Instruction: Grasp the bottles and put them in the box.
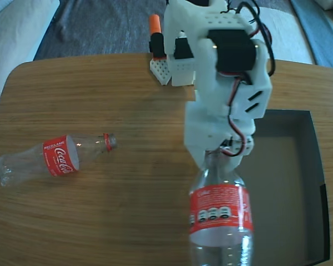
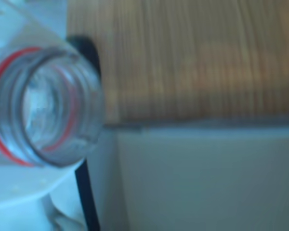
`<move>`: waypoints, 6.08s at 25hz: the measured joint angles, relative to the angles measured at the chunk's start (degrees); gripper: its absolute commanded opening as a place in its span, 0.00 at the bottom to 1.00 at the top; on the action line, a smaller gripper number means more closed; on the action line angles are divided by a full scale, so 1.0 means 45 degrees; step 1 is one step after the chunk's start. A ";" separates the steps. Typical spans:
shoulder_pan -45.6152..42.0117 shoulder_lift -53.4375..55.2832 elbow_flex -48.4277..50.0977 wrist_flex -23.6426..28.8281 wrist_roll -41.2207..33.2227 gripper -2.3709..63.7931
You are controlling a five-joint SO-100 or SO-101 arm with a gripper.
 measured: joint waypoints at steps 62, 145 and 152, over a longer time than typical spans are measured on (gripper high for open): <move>-0.5391 -0.0449 0.2344 0.0625 0.5898 0.09; 0.6055 0.4277 0.4863 0.2617 0.9336 0.56; 0.7422 0.4746 0.6660 0.2324 0.7109 0.76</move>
